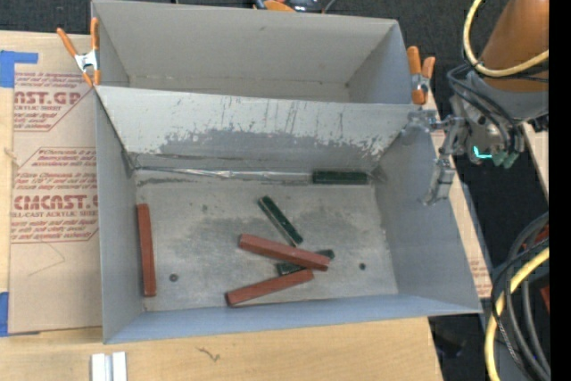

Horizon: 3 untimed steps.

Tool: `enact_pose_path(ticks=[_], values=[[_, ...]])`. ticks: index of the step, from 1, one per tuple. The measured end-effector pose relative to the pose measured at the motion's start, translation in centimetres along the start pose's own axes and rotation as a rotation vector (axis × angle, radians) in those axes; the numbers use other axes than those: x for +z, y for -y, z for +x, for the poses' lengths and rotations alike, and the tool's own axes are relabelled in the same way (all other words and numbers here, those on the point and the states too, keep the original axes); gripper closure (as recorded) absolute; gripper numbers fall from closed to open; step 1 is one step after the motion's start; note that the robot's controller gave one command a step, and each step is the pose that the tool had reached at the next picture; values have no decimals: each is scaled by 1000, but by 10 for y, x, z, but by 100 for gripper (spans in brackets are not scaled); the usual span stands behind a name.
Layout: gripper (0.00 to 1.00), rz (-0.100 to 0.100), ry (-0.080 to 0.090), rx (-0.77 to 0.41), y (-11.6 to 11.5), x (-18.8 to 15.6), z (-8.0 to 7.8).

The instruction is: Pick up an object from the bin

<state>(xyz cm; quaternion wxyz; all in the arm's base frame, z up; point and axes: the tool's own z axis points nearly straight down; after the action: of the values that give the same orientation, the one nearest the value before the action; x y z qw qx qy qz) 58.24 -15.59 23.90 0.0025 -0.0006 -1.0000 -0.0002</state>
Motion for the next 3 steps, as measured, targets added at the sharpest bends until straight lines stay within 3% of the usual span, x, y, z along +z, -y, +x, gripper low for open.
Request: enact_pose_path(ticks=[1,2,3], values=[[100,2,8,-2,-1,-5,-2],[100,0,5,-337,-33,27,29],[100,-1,3,-130,-28,63,63]])
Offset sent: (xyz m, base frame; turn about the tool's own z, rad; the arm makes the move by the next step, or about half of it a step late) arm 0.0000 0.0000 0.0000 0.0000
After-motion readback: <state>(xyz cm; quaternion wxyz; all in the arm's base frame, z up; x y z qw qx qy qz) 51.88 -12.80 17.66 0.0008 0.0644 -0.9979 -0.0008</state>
